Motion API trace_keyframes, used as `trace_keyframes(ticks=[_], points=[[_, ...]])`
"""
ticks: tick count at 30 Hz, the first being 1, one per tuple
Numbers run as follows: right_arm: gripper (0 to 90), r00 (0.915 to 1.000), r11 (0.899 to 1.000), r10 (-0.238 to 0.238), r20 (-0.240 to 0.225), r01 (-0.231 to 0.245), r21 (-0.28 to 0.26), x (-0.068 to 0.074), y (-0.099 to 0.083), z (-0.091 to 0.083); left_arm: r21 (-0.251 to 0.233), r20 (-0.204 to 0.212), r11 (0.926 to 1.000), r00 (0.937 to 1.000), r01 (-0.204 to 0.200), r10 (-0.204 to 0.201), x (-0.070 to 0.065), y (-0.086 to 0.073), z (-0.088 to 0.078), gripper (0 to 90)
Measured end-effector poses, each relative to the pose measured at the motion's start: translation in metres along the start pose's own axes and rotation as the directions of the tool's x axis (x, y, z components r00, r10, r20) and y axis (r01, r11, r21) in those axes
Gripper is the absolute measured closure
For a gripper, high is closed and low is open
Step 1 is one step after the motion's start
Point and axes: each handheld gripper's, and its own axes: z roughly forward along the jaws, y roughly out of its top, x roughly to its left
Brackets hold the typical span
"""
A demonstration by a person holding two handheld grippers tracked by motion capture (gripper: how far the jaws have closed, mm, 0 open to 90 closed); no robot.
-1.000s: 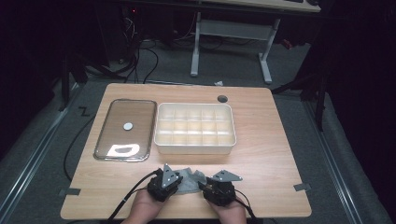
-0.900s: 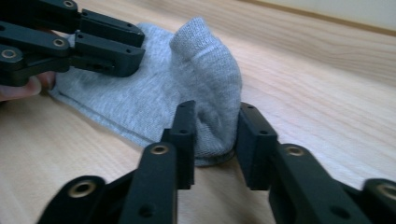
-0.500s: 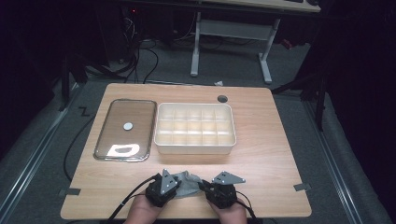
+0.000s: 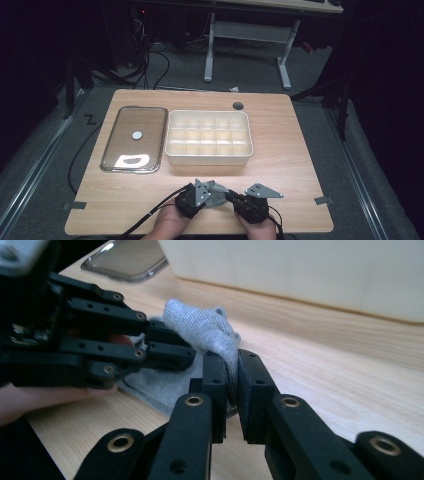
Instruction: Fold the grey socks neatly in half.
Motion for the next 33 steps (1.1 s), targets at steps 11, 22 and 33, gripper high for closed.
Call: trace_keyframes(ticks=[11, 22, 33], points=[[84.7, 1.0000, 0.997, -0.001, 0.005, 0.001, -0.082, -0.001, 0.004, -0.015, 0.009, 0.008, 0.9999, 0.9999, -0.007, 0.007, -0.015, 0.017, 0.013, 77.4], [84.3, 0.9974, 0.998, -0.001, 0.071, 0.006, -0.068, -0.014, -0.003, -0.017, -0.120, 0.076, 0.9811, 0.9868, 0.151, -0.143, 0.022, 0.002, -0.034, 60.7], [83.8, 0.9900, 0.997, -0.063, 0.126, 0.067, -0.029, 0.002, 0.005, -0.010, -0.007, 0.068, 0.9923, 0.9901, 0.124, -0.123, 0.033, -0.043, -0.035, 81.8]])
